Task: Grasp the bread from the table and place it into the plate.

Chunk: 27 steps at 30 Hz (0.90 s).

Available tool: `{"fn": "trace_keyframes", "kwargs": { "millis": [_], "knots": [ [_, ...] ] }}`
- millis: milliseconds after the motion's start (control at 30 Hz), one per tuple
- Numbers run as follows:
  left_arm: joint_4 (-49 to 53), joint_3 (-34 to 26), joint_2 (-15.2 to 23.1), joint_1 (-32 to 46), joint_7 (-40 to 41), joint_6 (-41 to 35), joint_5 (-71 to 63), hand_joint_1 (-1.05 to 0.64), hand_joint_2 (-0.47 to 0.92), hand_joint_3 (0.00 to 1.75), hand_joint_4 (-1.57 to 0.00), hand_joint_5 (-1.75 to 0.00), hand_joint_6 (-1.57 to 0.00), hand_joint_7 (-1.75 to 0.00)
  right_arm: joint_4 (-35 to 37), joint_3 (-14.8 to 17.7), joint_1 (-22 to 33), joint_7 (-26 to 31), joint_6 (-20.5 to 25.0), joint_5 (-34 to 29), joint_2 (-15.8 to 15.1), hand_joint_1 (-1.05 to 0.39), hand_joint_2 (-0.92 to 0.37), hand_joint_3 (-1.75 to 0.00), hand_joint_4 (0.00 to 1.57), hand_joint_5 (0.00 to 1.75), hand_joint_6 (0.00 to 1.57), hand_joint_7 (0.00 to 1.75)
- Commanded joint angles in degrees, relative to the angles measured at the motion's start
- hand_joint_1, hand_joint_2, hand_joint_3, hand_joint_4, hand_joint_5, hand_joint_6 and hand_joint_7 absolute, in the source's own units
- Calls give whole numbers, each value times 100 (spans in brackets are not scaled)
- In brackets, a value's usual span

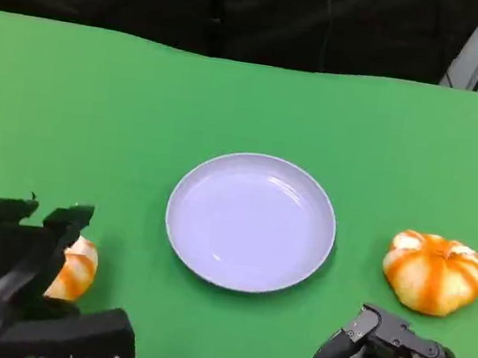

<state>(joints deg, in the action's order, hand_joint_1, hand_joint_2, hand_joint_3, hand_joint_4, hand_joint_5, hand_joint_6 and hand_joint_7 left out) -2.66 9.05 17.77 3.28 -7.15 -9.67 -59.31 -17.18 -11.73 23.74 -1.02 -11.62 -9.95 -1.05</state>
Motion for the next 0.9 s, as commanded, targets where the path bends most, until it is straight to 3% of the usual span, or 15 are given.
{"fn": "trace_keyframes", "kwargs": {
  "millis": [33,267,467,500,533,567,600,633,667,733,833,900],
  "knots": [
    [147,191,233,-109,-300,-332,-29,-62,92,5,0,-34,-24,-3,-120,34,98,7,-37,70,-42,3,-30,-142,78,158,82,131],
    [997,542,358,-599,-641,-681,151,-62,92,11,0,-30,-22,-1,-111,21,92,6,-8,88,-13,6,-30,-144,77,159,81,132],
    [1854,795,372,-1152,-634,-808,387,-63,92,14,-18,-40,-34,-7,-91,23,38,-1,19,108,2,5,-31,-143,76,160,80,133],
    [1797,598,324,-1049,-175,-412,726,-63,92,14,-18,-40,-34,-7,-69,25,21,6,-4,91,-3,5,-31,-143,76,160,80,134],
    [1759,456,296,-971,184,-106,996,-45,92,20,-53,-113,-68,-53,-54,26,9,11,-21,78,-6,5,-31,-143,75,159,80,134],
    [1746,369,289,-921,447,116,1196,-39,91,23,-64,-141,-75,-78,-43,28,0,14,-33,70,-8,5,-31,-143,75,159,80,134],
    [1758,336,299,-898,612,252,1325,-36,91,25,-69,-156,-78,-91,-37,28,-4,16,-39,65,-10,5,-30,-143,75,159,80,134],
    [1805,325,325,-843,984,595,1434,-33,90,30,-75,-165,-78,-113,-62,24,2,15,-9,65,-6,5,-30,-144,75,159,80,134],
    [1869,315,360,-792,1387,984,1524,-31,82,53,-82,-170,-74,-143,-85,19,6,17,20,57,-3,5,-30,-143,76,159,80,135],
    [1996,319,414,-750,1884,1470,1635,-28,68,85,-87,-174,-69,-168,-107,13,10,21,50,48,0,5,-31,-143,76,159,80,135],
    [2110,257,396,-647,2804,2177,1698,-27,56,106,-86,-175,-64,-174,-121,6,12,27,42,16,-7,6,-31,-142,76,158,80,134],
    [2204,269,412,-658,2996,2336,1711,-27,55,109,-85,-175,-63,-174,-123,5,13,27,42,11,-7,6,-31,-142,77,158,80,134]
  ]
}}
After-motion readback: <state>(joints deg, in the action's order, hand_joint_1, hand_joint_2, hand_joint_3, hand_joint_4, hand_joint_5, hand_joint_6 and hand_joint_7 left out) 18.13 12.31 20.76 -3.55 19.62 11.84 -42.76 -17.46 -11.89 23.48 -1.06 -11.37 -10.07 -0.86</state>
